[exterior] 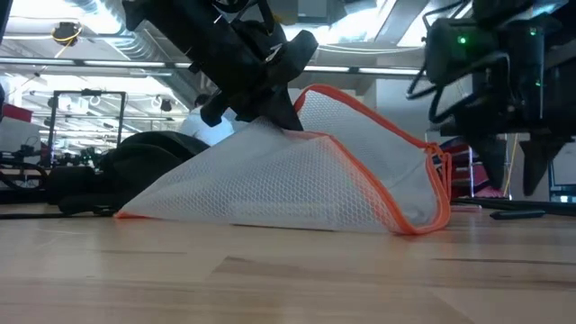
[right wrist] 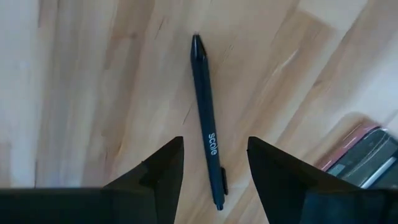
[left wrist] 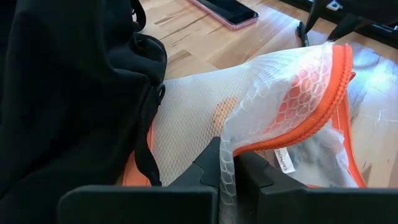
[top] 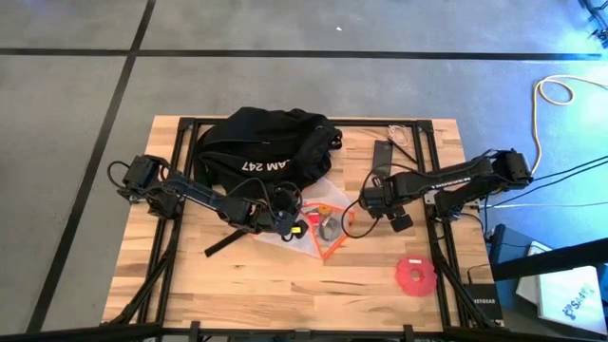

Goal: Unpack backpack
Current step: Put the bottom black pen into the zipper pouch

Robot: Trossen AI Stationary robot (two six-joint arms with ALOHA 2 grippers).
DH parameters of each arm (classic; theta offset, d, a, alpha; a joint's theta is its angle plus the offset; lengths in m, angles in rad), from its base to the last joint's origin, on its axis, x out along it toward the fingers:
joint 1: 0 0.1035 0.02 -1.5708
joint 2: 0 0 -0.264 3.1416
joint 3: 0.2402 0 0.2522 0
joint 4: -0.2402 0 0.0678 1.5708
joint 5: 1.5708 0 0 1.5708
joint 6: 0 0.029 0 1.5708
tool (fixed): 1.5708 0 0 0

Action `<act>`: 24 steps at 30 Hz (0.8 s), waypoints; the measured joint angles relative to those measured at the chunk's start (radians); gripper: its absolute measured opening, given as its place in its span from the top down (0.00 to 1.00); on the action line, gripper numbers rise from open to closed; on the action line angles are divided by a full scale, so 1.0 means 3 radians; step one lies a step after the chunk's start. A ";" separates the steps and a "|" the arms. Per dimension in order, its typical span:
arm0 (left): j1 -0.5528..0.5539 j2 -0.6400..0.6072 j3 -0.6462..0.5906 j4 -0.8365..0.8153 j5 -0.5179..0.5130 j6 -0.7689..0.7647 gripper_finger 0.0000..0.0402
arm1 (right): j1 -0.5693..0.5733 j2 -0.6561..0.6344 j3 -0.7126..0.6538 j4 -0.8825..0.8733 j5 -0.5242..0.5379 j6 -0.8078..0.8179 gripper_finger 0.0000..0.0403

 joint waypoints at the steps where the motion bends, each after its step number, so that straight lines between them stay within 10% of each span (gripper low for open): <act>1: 0.0000 0.0000 0.0000 -0.0002 0.0000 0.0000 1.00 | 0.0000 0.0000 -0.0025 -0.0005 0.0024 0.0000 0.60; 24: 0.0000 0.0000 0.0000 -0.0012 0.0001 0.0004 1.00 | -0.0320 -0.0001 -0.0281 0.0258 -0.0036 -0.0162 0.63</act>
